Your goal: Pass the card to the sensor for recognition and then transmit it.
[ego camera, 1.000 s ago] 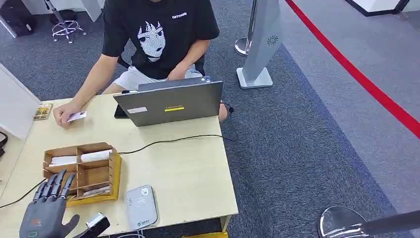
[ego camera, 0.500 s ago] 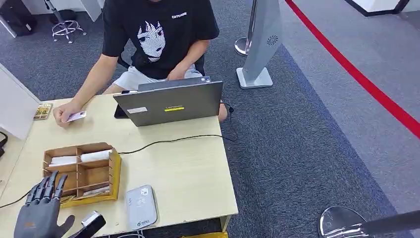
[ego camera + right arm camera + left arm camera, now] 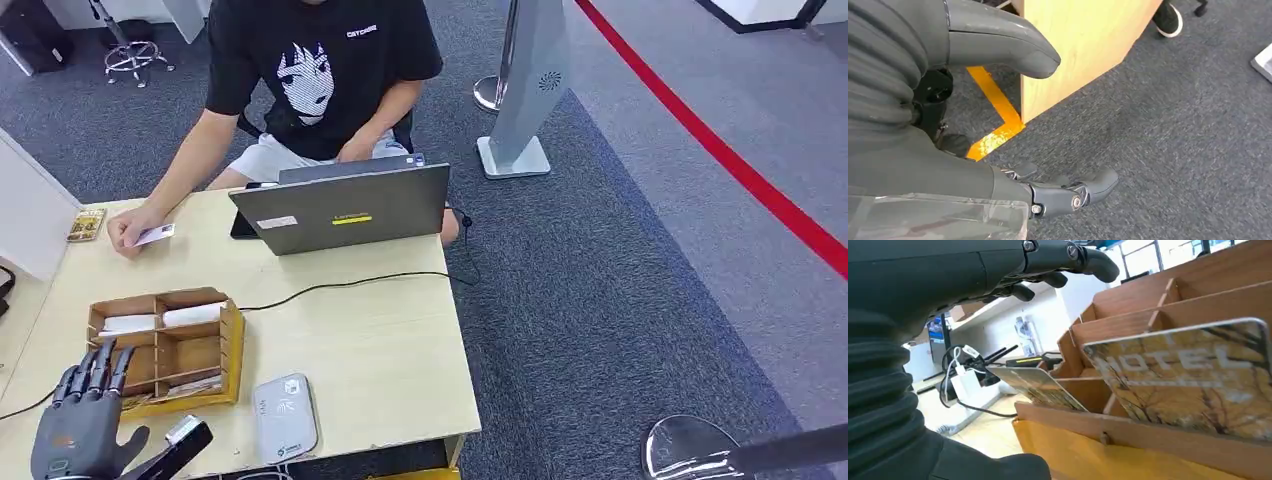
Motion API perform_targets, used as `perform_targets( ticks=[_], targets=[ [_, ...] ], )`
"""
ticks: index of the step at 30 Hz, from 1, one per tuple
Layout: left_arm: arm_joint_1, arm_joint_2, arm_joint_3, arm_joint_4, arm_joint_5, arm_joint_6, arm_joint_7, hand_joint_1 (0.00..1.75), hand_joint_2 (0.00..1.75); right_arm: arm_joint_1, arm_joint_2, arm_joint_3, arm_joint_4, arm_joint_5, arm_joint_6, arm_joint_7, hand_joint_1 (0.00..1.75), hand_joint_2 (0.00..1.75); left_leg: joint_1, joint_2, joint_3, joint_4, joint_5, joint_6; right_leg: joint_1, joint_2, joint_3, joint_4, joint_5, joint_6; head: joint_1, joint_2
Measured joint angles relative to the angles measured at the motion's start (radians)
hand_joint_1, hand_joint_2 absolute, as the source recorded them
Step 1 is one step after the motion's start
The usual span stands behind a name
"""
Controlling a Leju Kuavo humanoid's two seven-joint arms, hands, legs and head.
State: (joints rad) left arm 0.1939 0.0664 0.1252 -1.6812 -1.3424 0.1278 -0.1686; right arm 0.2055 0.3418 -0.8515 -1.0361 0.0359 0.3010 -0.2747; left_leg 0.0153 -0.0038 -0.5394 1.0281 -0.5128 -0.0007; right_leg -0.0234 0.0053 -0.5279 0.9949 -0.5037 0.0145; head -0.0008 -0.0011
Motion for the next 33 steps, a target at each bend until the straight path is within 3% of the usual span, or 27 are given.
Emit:
perform_targets(
  ticks=[10, 33],
  targets=[
    [-0.021, -0.018, -0.074, 0.026, 0.002, -0.016, 0.022, 0.0, 1.75, 0.0, 0.0, -0.002, 0.0, 0.015, 0.012, 0.0, 0.0, 1.75, 0.0, 0.0, 0.0, 0.0, 0.0, 0.0, 0.0, 0.0, 0.0, 0.0, 0.0, 0.0, 0.0, 0.0],
    [-0.037, -0.026, -0.125, 0.036, 0.004, -0.013, 0.024, 0.0, 1.75, -0.001, 0.0, -0.002, 0.005, 0.024, 0.019, 0.0, 0.0, 1.75, 0.0, 0.0, 0.0, 0.0, 0.0, 0.0, 0.0, 0.0, 0.0, 0.0, 0.0, 0.0, 0.0, 0.0]
  ],
)
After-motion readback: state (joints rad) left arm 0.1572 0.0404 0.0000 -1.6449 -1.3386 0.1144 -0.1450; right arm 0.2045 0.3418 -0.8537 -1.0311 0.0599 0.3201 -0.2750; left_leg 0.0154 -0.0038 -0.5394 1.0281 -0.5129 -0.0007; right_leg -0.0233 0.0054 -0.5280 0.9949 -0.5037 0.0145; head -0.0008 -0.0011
